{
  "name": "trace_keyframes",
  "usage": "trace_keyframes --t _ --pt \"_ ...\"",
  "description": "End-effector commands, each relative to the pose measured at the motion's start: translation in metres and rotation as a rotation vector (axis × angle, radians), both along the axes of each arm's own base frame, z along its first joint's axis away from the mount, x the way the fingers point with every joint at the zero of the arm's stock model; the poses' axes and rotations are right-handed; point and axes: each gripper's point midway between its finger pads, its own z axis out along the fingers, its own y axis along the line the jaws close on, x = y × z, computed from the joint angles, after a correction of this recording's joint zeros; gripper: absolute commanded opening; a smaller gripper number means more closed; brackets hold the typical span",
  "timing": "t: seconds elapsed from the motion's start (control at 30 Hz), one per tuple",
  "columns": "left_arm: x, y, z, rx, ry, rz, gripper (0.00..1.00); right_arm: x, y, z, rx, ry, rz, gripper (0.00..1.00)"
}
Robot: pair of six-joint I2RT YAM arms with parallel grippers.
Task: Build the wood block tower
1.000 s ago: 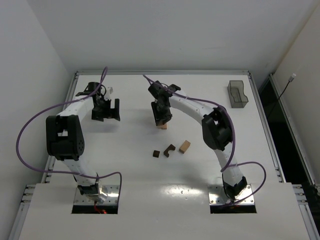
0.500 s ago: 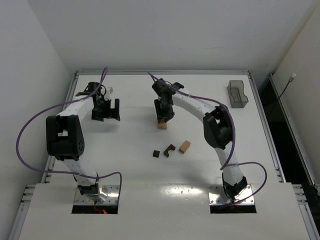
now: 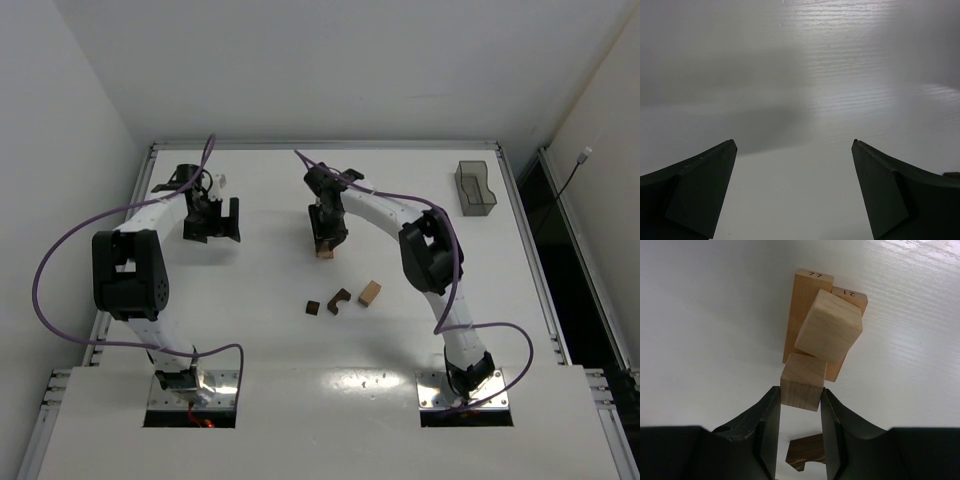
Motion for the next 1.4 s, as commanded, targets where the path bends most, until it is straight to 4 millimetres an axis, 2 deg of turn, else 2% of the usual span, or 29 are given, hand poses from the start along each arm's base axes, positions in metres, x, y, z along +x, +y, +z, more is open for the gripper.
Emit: trace_keyframes --t 0.0,0.33,0.93,1.17,1.37 --pt "0.007 0.005 0.004 -0.005 -0.020 0.007 1.00 0.015 0.008 0.012 0.039 -0.044 -0.021 0.00" --pt "0.006 0.005 -0.003 -0.006 -0.002 0.007 1.00 0.022 0.005 0.003 0.024 -0.043 -0.024 0.00" --pt "0.011 0.005 0.000 -0.006 -0.011 0.007 1.00 0.028 0.004 0.008 0.018 -0.070 -0.031 0.00" --pt "0.011 0.005 -0.004 -0.006 -0.002 0.007 1.00 0.029 0.002 0.004 0.019 -0.057 -0.037 0.05" --pt "0.011 0.003 -0.004 -0.015 -0.002 0.003 1.00 0.027 0.000 0.001 0.012 -0.052 -0.028 0.13"
